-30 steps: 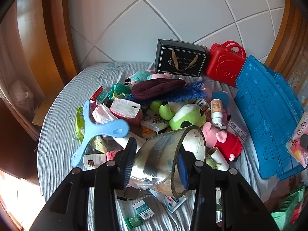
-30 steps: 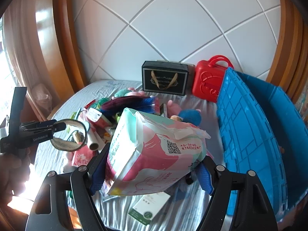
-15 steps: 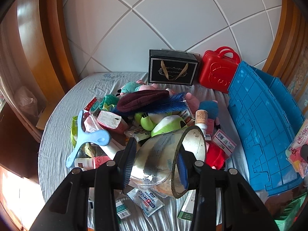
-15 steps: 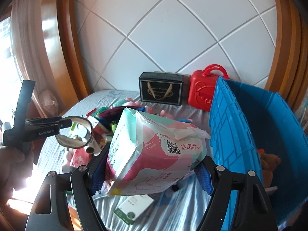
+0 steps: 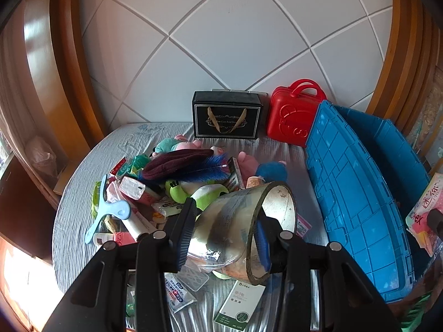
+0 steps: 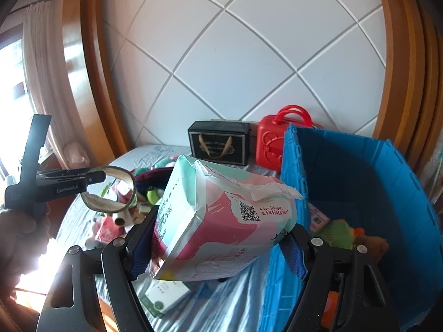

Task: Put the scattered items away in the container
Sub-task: 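Carry the tape roll and Kotex pack with both tools over the blue crate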

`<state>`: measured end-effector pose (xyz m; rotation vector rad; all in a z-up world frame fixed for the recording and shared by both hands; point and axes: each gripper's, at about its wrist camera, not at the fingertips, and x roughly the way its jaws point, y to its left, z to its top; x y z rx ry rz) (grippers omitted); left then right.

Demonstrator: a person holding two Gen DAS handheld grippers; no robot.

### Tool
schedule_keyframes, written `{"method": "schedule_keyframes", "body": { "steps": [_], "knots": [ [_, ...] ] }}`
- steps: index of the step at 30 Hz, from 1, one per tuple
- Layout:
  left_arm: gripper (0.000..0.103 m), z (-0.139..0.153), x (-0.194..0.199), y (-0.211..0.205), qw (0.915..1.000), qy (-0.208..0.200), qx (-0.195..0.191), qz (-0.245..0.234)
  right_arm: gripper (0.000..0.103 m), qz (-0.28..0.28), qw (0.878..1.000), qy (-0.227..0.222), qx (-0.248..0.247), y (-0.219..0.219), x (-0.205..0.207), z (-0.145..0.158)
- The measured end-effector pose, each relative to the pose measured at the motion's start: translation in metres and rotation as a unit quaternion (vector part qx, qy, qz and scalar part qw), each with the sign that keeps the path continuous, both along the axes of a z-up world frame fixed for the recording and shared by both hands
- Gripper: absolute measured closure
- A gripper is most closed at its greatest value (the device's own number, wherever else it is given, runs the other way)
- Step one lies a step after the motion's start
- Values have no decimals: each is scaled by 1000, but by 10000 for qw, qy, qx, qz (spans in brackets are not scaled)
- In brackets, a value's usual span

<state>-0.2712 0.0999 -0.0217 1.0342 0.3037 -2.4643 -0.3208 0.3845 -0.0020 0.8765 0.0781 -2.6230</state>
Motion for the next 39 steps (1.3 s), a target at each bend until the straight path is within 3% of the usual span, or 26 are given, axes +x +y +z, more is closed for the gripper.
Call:
{"method": "schedule_keyframes", "body": {
  "steps": [16, 26, 39],
  "knots": [
    [64, 44, -81, 120, 9939, 178, -267, -1054, 25, -884, 9957, 45, -283, 127, 6, 3],
    [64, 60, -137, 199, 9780, 253, -237, -2059, 25, -1508, 9879, -72, -366, 189, 8, -9],
    [64, 47, -196, 278, 9559, 45, -281, -2923, 25, -2198, 9746, -304, -287, 242, 1, -27]
  ]
}}
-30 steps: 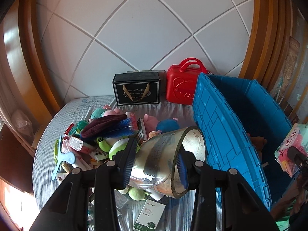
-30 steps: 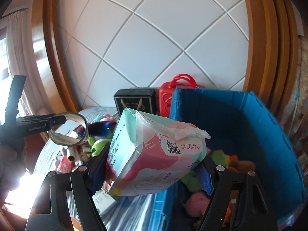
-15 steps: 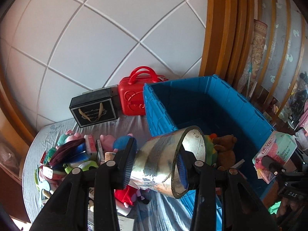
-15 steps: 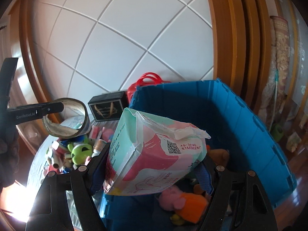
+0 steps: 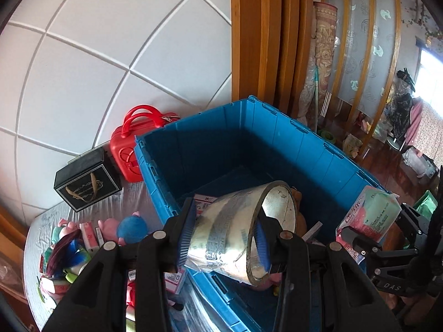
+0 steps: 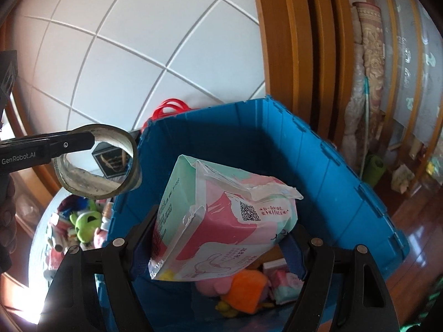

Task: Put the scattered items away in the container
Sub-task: 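Carry the tape roll and Kotex pack with both tools over the blue crate, then open both tools to drop the tape roll and Kotex pack into the crate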

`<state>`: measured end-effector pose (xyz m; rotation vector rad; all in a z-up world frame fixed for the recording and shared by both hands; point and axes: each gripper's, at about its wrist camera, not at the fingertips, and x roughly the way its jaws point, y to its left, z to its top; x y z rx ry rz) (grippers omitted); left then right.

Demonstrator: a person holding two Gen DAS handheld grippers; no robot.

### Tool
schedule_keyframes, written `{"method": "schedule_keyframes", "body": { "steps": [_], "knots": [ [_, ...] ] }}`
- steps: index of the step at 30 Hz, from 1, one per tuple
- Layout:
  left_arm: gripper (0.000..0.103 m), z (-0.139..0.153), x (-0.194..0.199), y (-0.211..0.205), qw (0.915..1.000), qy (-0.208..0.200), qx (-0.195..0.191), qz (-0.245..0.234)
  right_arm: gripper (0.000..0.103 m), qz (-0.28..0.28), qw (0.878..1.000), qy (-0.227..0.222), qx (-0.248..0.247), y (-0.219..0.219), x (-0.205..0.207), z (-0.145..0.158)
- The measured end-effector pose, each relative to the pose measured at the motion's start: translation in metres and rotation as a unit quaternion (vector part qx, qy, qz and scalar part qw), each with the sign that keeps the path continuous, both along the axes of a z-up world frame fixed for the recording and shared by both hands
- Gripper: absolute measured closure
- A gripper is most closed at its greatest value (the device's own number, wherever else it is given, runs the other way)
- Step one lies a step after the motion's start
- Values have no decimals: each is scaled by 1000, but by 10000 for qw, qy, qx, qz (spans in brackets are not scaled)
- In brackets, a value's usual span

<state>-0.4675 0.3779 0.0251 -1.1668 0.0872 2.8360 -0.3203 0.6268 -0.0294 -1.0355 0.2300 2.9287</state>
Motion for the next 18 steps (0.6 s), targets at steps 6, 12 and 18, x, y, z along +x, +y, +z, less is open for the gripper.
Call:
{"method": "schedule_keyframes", "body": {
  "steps": [6, 12, 18],
  "knots": [
    [64, -14, -23, 15, 9999, -121, 17, -108, 25, -294, 9995, -125, 44, 27, -6, -6],
    [64, -22, -38, 23, 9997, -169, 80, -155, 25, -394, 9989, -236, 63, 42, -15, -12],
    [63, -22, -50, 23, 9997, -194, 77, -126, 18, -387, 9986, -250, 243, 42, -29, -13]
  ]
}}
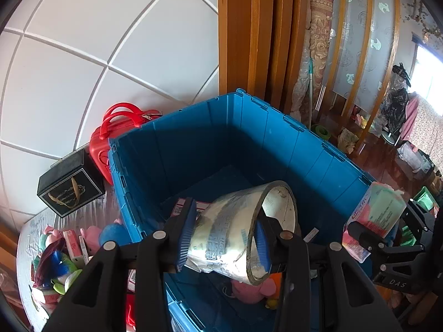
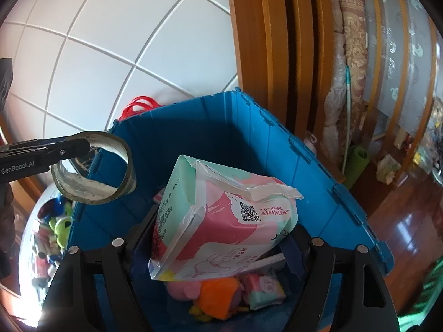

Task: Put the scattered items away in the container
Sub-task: 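Open both tools to drop the tape roll and Kotex pack into the crate, then withdraw both tools from the crate back to the heap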

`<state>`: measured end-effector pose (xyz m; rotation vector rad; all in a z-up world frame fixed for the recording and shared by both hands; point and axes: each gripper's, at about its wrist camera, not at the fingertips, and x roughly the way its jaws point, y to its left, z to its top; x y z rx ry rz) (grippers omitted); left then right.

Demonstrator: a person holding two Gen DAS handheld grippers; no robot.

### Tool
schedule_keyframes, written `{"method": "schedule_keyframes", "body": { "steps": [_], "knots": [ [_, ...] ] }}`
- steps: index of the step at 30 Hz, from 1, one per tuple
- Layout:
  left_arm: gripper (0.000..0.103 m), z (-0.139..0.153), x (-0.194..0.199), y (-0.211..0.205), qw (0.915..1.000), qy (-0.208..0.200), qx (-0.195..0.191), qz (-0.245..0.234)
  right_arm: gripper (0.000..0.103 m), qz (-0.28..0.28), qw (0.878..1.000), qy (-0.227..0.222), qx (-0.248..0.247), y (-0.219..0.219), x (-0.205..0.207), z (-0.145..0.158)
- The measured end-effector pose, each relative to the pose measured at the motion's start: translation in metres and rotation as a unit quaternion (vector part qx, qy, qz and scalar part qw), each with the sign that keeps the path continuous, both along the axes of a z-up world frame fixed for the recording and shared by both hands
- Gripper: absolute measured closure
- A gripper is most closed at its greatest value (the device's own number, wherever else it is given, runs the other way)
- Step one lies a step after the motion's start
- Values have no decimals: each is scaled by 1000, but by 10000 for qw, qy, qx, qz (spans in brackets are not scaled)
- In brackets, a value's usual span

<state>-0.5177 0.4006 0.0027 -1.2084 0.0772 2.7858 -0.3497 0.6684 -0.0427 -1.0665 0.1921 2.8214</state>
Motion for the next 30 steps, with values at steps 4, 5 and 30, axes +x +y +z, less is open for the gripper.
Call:
{"method": "schedule_keyframes", "body": {
  "steps": [4, 5, 30],
  "knots": [
    [20, -3, -5, -10, 9996, -77, 198, 165, 0, -99, 9998, 43, 191, 0, -5, 1],
    [18, -3, -4, -13, 9994, -39, 236, 243, 0, -109, 9998, 22, 158, 1, -6, 0],
    [17, -26, 107, -168, 9910, -108, 423, 1267, 0, -745, 9971, 127, -124, -117, -36, 15]
  ]
}}
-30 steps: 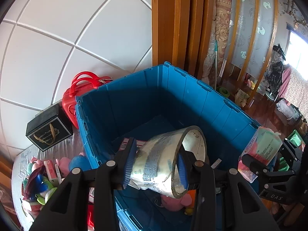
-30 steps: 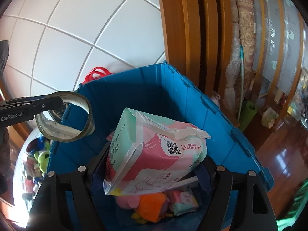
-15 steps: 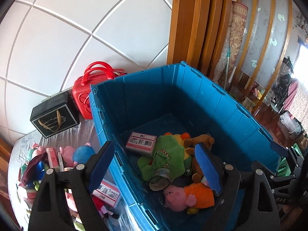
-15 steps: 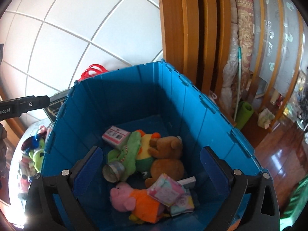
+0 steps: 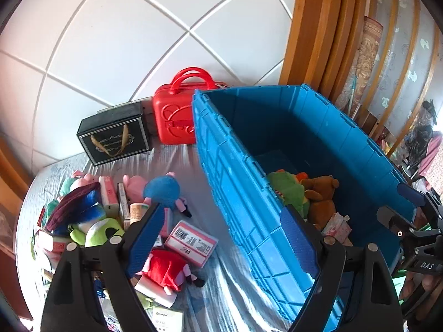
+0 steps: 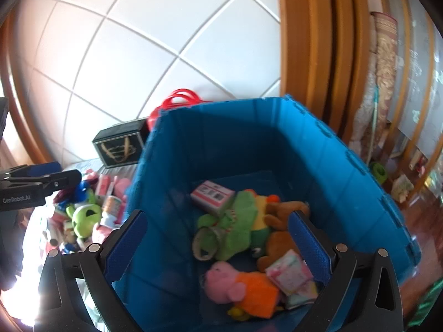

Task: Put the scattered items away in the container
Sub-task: 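Withdraw both tools from the crate back to the heap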

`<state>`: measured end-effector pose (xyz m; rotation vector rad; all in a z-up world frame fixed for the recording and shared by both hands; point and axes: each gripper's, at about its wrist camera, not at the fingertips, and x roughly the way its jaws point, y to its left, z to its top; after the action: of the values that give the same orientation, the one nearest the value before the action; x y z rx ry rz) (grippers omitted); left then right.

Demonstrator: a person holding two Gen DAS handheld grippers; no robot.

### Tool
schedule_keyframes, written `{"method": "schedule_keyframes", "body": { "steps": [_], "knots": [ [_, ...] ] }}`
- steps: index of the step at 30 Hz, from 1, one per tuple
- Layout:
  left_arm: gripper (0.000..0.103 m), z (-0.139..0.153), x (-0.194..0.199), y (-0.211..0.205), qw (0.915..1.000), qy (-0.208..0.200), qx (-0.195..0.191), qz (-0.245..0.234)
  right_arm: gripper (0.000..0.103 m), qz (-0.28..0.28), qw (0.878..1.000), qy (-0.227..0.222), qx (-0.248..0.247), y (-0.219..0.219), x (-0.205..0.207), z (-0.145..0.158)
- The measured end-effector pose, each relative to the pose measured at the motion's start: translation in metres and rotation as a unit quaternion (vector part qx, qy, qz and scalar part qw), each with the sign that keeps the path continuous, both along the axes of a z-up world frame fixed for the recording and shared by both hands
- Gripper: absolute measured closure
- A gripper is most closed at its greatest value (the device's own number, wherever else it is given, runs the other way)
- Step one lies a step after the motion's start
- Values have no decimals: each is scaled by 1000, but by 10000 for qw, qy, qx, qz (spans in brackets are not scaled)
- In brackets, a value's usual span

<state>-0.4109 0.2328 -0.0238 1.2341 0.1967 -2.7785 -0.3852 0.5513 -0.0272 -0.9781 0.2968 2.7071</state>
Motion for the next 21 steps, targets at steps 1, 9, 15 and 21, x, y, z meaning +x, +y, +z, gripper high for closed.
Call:
{"method": "schedule_keyframes", "body": {
  "steps": [1, 9, 15, 21],
  "knots": [
    [17, -1, 7, -11, 10000, -1, 25, 77, 0, 73, 10000, 22, 20, -10, -3, 2],
    [17, -29, 69, -113, 9961, -133, 121, 866, 0, 677, 9977, -1, 75, -98, -37, 2],
    [17, -70, 122, -197, 9859, -452, 213, 1599, 0, 1119, 9936, -119, 61, -171, -66, -8],
    [17, -106, 175, -262, 9745, -766, 209, 2099, 0, 1459, 9892, -160, 36, -236, -86, -27]
  ]
}}
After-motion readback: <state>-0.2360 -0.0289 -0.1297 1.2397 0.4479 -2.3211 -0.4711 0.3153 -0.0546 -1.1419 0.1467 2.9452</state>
